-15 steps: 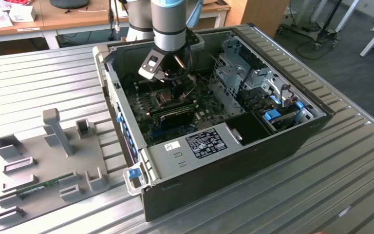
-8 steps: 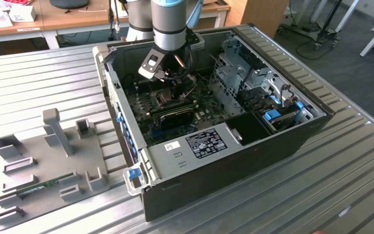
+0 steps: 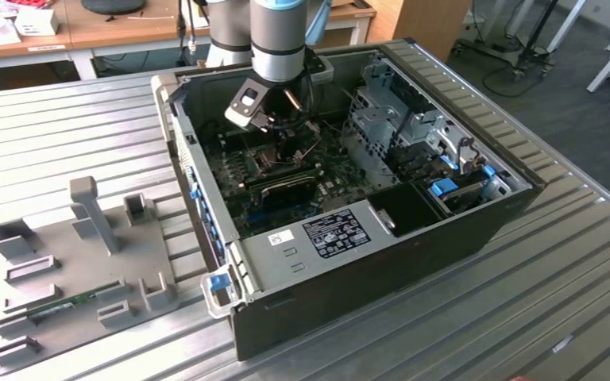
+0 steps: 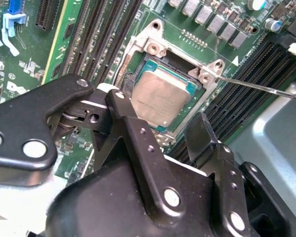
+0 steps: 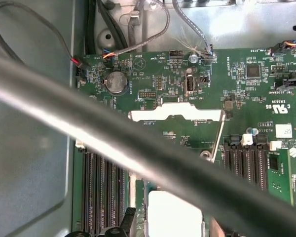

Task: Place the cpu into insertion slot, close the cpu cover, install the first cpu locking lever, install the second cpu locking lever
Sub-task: 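Place the cpu into insertion slot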

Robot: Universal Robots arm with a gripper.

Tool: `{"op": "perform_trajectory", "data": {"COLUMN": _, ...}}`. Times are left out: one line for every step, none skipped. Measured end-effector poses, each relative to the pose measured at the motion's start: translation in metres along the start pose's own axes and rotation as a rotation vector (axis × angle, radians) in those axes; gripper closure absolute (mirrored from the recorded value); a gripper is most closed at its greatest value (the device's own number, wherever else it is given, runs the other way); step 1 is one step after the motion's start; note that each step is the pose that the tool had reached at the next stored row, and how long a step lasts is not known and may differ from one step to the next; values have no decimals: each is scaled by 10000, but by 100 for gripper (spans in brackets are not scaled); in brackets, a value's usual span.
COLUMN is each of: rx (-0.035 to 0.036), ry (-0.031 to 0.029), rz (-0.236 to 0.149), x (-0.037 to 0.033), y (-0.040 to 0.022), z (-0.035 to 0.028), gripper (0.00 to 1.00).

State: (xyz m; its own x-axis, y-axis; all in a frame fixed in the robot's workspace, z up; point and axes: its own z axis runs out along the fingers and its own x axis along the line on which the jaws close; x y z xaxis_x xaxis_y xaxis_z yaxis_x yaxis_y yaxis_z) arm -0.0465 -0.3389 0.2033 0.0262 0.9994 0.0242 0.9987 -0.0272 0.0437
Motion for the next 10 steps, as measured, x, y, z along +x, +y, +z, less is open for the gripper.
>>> {"op": "perform_trajectory", "data": {"rx": 17, "ry": 0, "rz": 0, "x": 0, "y": 0, "z": 0, "gripper": 32}}
{"op": "perform_trajectory", "data": {"rx": 16, "ry": 1, "rz": 0, "x": 0, "y": 0, "z": -1, "gripper": 32}}
{"op": "perform_trajectory", "data": {"rx": 16, "ry": 1, "rz": 1, "x": 0, "y": 0, "z": -6, "gripper": 32}}
{"op": "perform_trajectory", "data": {"rx": 16, "ry": 1, "rz": 1, "x": 0, "y": 1, "z": -13, "gripper": 32}}
{"op": "perform_trajectory", "data": {"rx": 16, "ry": 1, "rz": 1, "x": 1, "y": 1, "z": -23, "gripper": 32}}
{"op": "perform_trajectory", "data": {"rx": 17, "ry": 0, "rz": 1, "x": 1, "y": 1, "z": -30, "gripper": 32}}
{"op": "perform_trajectory", "data": {"rx": 16, "ry": 2, "rz": 1, "x": 1, "y": 2, "z": -30, "gripper": 32}}
{"op": "perform_trajectory", "data": {"rx": 15, "ry": 3, "rz": 1, "x": 1, "y": 1, "z": -30, "gripper": 32}}
{"op": "perform_trajectory", "data": {"rx": 15, "ry": 3, "rz": 0, "x": 1, "y": 2, "z": -31, "gripper": 32}}
{"op": "perform_trajectory", "data": {"rx": 15, "ry": 3, "rz": 0, "x": 1, "y": 2, "z": -31, "gripper": 32}}
